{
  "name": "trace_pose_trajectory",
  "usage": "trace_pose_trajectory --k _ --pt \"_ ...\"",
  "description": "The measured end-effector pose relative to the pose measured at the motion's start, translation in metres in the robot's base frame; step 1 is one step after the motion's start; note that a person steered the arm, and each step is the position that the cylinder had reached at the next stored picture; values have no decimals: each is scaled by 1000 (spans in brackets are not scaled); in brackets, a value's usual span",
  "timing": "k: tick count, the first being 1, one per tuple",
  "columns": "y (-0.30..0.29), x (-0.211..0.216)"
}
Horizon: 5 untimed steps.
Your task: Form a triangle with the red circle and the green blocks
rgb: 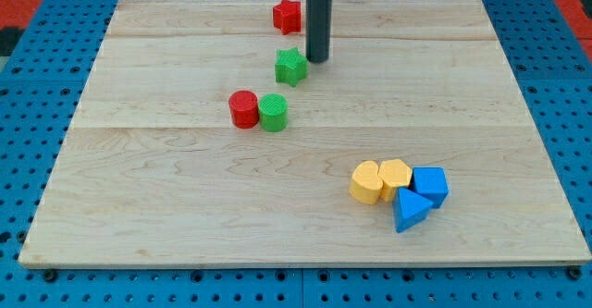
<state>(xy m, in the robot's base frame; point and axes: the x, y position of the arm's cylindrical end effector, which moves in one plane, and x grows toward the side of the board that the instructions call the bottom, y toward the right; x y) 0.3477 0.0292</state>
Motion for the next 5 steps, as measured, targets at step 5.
trace_pose_trajectory --k 5 --pt "-52 -60"
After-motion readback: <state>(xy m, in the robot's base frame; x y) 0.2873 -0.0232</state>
